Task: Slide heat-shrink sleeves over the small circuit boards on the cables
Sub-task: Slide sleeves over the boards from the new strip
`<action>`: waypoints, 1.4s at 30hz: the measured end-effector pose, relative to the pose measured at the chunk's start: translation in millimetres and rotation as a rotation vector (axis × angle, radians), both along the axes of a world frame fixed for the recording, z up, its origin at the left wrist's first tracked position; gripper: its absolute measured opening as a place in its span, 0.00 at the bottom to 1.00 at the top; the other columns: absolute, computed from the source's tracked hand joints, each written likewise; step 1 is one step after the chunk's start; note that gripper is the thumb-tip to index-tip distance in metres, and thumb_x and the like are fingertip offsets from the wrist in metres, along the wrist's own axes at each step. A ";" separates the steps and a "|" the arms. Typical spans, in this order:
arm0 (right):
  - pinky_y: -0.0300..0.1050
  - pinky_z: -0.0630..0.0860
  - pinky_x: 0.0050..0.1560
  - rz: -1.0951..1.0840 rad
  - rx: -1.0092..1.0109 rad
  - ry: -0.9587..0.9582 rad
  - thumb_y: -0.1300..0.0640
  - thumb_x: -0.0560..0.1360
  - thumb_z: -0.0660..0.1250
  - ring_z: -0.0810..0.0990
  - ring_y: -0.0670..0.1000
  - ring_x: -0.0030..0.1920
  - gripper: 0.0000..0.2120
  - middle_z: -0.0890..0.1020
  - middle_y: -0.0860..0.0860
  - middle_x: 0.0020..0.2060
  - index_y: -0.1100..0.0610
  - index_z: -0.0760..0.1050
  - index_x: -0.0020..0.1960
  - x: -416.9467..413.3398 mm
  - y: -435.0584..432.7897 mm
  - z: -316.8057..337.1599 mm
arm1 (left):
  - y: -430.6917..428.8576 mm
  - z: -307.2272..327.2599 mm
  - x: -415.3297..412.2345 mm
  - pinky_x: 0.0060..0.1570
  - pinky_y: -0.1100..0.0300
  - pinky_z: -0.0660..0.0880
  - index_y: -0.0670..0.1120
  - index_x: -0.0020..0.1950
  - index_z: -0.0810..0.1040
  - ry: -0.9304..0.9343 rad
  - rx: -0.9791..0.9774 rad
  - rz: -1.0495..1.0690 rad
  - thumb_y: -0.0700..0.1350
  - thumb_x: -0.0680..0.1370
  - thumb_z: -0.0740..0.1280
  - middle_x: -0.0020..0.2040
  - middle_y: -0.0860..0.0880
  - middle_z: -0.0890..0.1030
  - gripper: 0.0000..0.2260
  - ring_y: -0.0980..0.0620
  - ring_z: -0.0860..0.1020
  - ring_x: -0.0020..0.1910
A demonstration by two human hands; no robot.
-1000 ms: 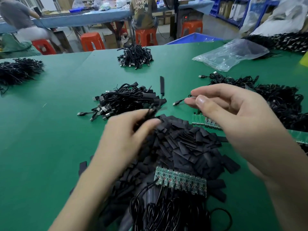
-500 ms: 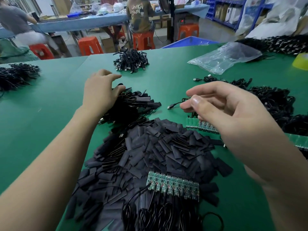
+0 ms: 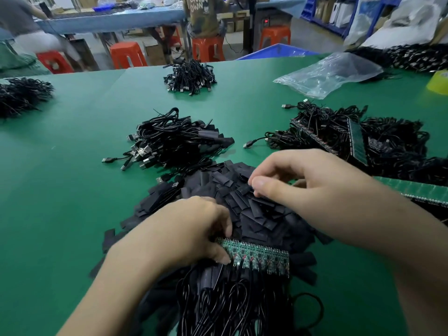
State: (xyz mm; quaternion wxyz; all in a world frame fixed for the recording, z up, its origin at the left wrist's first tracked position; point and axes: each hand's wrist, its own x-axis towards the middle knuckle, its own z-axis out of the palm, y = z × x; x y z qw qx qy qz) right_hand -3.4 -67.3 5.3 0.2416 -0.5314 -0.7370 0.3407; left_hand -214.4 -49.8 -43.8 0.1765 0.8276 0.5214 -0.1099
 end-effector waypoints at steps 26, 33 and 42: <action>0.35 0.77 0.40 0.449 -0.060 0.003 0.49 0.73 0.76 0.84 0.43 0.39 0.03 0.85 0.41 0.36 0.47 0.84 0.43 -8.8 -2.7 0.9 | -15.5 39.5 -26.5 0.35 0.67 0.76 0.42 0.41 0.84 -0.973 -0.464 0.087 0.42 0.72 0.76 0.32 0.47 0.83 0.04 0.58 0.78 0.30; 0.29 0.75 0.41 0.551 -0.176 0.160 0.51 0.71 0.77 0.84 0.40 0.38 0.03 0.85 0.42 0.36 0.45 0.84 0.42 -5.9 1.1 1.3 | -16.8 38.5 -27.6 0.34 0.68 0.76 0.50 0.40 0.86 -1.155 -0.596 0.024 0.42 0.70 0.74 0.31 0.51 0.83 0.03 0.59 0.80 0.29; 0.60 0.80 0.57 0.452 -0.069 0.092 0.39 0.74 0.70 0.85 0.51 0.53 0.17 0.86 0.48 0.51 0.50 0.82 0.54 -17.7 -1.7 -7.4 | -13.9 38.1 -20.8 0.38 0.62 0.75 0.45 0.37 0.84 -1.399 -0.128 -0.010 0.40 0.71 0.76 0.36 0.45 0.79 0.04 0.49 0.77 0.33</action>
